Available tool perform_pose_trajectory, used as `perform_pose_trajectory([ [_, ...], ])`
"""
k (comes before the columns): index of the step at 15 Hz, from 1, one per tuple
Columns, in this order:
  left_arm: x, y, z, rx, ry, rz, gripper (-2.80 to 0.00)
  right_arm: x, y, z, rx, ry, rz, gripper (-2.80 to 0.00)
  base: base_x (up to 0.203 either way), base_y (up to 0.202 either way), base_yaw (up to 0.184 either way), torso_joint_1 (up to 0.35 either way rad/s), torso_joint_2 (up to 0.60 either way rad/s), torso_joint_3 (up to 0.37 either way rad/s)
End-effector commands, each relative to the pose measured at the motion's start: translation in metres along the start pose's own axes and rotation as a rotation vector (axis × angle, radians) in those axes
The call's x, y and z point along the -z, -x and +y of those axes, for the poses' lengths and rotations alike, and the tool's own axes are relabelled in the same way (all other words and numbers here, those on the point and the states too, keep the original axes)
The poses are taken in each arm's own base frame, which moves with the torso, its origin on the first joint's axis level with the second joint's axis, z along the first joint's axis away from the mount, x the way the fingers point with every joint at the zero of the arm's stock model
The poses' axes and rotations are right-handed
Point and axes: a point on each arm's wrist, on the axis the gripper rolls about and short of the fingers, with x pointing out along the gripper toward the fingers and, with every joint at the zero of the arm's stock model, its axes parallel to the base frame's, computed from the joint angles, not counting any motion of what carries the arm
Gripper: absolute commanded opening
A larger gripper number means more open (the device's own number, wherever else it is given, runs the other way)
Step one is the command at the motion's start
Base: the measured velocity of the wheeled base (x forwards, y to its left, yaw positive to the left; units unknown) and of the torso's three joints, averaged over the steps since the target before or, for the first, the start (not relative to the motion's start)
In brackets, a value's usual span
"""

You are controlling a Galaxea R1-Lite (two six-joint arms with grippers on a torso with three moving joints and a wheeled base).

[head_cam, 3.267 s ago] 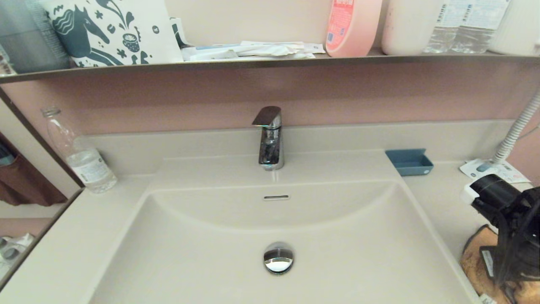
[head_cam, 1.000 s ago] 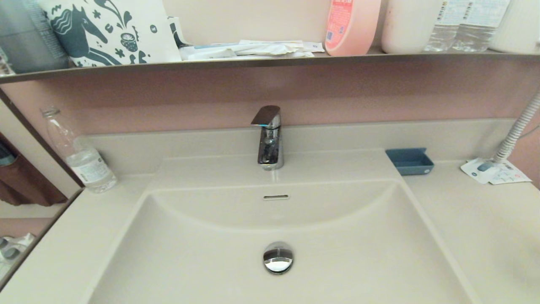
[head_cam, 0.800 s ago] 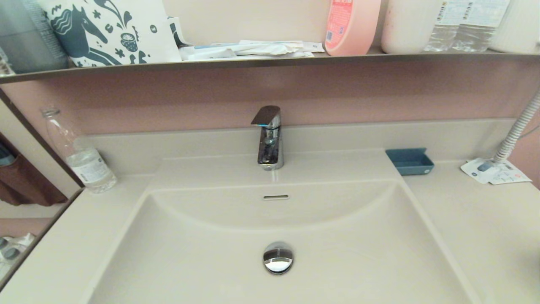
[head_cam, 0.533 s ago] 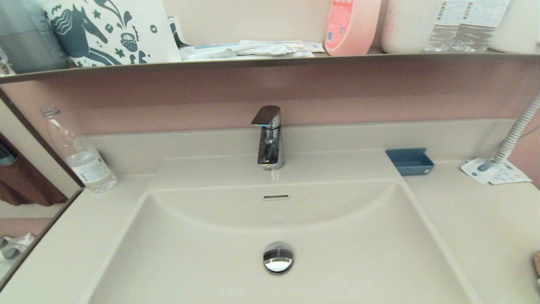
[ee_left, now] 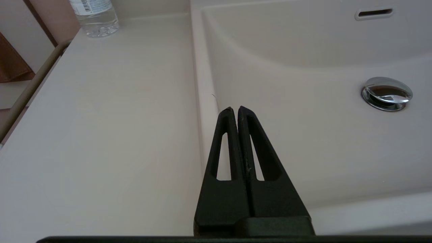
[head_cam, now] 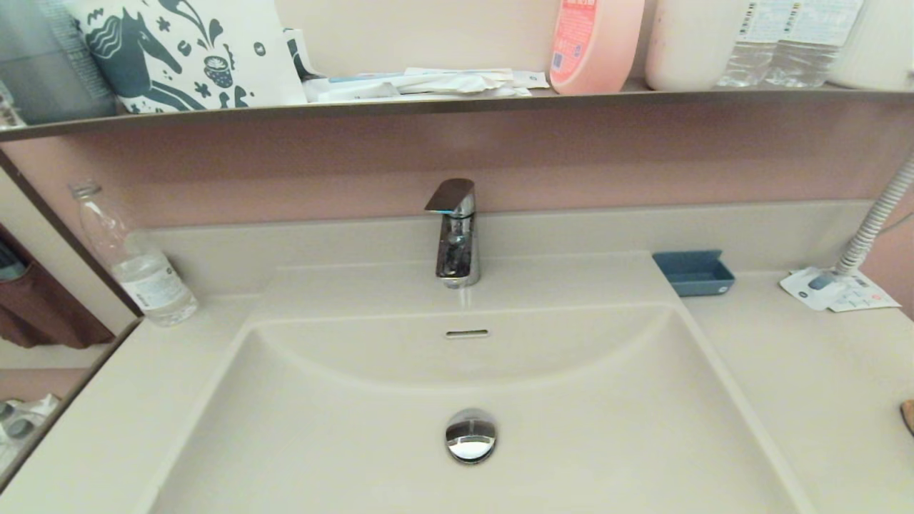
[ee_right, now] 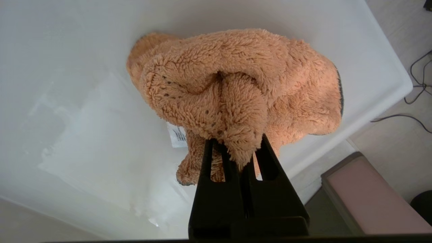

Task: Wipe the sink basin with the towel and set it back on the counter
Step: Wipe the sink

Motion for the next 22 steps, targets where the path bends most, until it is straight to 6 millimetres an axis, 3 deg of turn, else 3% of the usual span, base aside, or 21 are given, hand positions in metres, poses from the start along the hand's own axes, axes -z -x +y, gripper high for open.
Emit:
perform_pose_trajectory([
  [1,0.000,0.000,0.000,0.000,0.000,0.002,-2.80,-0.001,-0.003,0.005,-0.004,0.007,0.014,-2.80,0.000,0.000,0.000,0.000,0.00,0.000],
  [3,0.000,0.000,0.000,0.000,0.000,0.002,-2.80,0.002,-0.003,0.018,0.004,0.015,0.012,-2.80,0.000,0.000,0.000,0.000,0.00,0.000],
  [4,0.000,0.000,0.000,0.000,0.000,0.002,-2.80,0.005,0.000,0.024,0.006,0.027,0.002,0.00,0.000,0.000,0.000,0.000,0.00,0.000],
  [9,0.000,0.000,0.000,0.000,0.000,0.002,-2.80,0.019,0.024,0.048,0.073,0.099,-0.089,0.00,0.000,0.000,0.000,0.000,0.00,0.000],
  [11,0.000,0.000,0.000,0.000,0.000,0.002,-2.80,0.017,0.043,0.052,0.064,0.107,-0.147,0.00,0.000,0.000,0.000,0.000,0.00,0.000],
  [14,0.000,0.000,0.000,0.000,0.000,0.002,-2.80,0.039,0.065,0.055,0.058,0.163,-0.094,0.00,0.000,0.000,0.000,0.000,0.00,0.000],
  [15,0.000,0.000,0.000,0.000,0.000,0.002,-2.80,0.046,0.067,0.055,0.054,0.179,-0.088,-2.80,0.000,0.000,0.000,0.000,0.00,0.000],
  [18,0.000,0.000,0.000,0.000,0.000,0.002,-2.80,0.064,0.077,0.061,0.012,0.244,-0.093,-2.80,0.000,0.000,0.000,0.000,0.00,0.000],
  [22,0.000,0.000,0.000,0.000,0.000,0.002,-2.80,0.129,0.106,0.063,-0.161,0.502,-0.054,-2.80,0.000,0.000,0.000,0.000,0.00,0.000],
])
